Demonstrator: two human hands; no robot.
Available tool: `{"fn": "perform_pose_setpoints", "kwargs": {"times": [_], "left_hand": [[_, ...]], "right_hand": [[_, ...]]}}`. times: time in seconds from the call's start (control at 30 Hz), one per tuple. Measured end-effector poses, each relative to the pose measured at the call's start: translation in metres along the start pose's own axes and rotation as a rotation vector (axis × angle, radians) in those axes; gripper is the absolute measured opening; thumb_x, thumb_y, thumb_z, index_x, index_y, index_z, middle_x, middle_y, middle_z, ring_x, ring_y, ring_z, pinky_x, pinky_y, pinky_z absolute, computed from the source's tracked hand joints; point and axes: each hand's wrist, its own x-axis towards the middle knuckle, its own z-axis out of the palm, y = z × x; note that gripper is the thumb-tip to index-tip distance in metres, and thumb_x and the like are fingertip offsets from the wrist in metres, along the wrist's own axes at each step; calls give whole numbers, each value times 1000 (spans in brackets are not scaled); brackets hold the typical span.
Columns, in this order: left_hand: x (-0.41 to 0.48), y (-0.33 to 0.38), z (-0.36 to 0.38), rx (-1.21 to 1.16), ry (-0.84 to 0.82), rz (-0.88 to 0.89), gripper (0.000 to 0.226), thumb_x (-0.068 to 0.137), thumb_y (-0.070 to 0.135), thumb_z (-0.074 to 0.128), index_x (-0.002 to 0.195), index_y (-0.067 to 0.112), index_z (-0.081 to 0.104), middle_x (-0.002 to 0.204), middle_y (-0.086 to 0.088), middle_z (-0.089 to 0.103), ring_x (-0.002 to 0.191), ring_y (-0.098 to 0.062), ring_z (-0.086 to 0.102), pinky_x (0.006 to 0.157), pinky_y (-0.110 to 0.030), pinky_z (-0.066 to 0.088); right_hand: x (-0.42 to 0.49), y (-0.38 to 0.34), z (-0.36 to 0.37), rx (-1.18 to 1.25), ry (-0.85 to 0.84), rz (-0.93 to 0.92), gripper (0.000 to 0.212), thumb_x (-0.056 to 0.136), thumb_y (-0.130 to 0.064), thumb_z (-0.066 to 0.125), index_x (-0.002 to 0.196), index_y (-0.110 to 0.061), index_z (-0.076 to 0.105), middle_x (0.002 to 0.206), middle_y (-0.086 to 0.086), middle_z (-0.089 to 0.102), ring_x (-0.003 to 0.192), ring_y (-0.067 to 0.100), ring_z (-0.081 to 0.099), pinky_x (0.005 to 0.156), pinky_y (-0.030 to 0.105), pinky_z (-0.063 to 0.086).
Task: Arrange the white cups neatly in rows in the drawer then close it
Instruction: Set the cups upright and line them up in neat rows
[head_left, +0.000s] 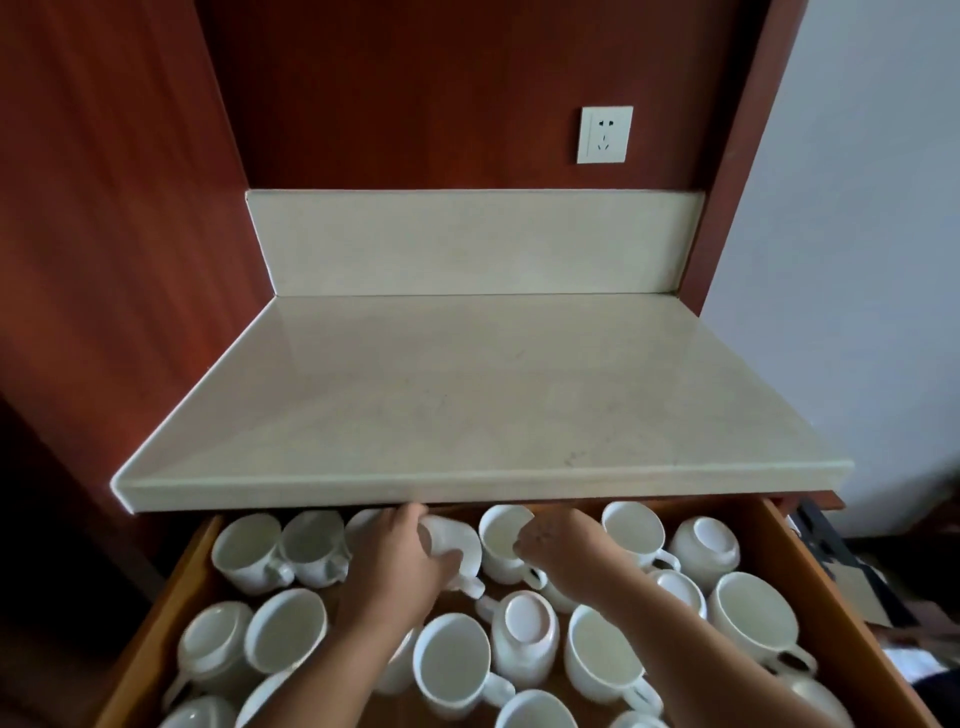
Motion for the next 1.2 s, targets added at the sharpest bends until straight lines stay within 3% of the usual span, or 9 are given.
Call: {"fn": "perform_pose_setpoints", "kwargs": {"times": [0.13,0.27,0.43,0.57,0.8,0.93,1.03,1.13,1.2], "left_hand": [[-17,2,-21,-295,-23,-175,46,72,46,83,109,29,62,96,16,63,89,-10,60,76,-28,45],[-31,-9,-38,-646,-109,-278,48,56,59,81,92,29,72,86,7,75,81,-12,69,78,-35,55],[-47,-12,-59,-1002,-444,-239,28,88,18,77,116,17,71,110,-12,76,97,-22,74,72,-31,56],[-39,-18,-75,-831,-613,-54,54,72,26,88,122,28,69,117,-4,73,105,-20,72,83,-33,59],[-37,6,-86,-422,-645,233,69,64,26,86,120,53,56,105,16,73,93,3,70,80,-28,61],[-32,-3,-82,-458,-561,140,76,56,29,85,124,43,56,105,15,74,97,-4,70,88,-37,61],[-29,-17,-70,-474,-441,38,89,47,40,86,129,44,52,109,16,72,98,-3,68,93,-37,57],[-31,-25,-52,-533,-332,-93,100,48,49,87,136,55,40,129,20,60,111,-6,63,102,-42,52],[-34,-22,-41,-590,-267,-158,85,51,51,87,125,60,47,124,20,64,108,-6,64,100,-42,54]], "right_hand": [[-9,-15,10,207,-19,108,40,87,-49,63,99,-12,74,91,4,72,78,20,66,76,34,59],[-22,-34,20,586,-115,321,63,82,-67,68,112,-12,67,111,15,70,83,27,71,76,41,63],[-42,-62,16,870,-260,323,58,82,-54,76,119,-9,69,114,23,72,98,40,73,86,55,59],[-57,-83,8,711,-186,170,40,81,-38,77,105,-6,77,104,21,75,84,36,72,77,48,55],[-72,-115,6,84,-89,1,39,71,-58,75,87,-23,77,82,-2,76,76,17,72,65,30,55],[-59,-94,-3,211,-65,-8,55,71,-63,72,96,-14,74,94,14,74,74,18,66,69,38,54],[-40,-58,-15,245,36,46,40,81,-47,72,93,-9,75,86,16,73,72,19,62,74,45,58],[-28,-24,-17,99,125,82,30,82,-29,70,82,0,64,61,1,52,56,17,44,53,31,35],[-20,-10,-16,-4,128,61,27,81,-23,68,64,-8,53,54,-3,40,49,15,33,51,29,25]]}}
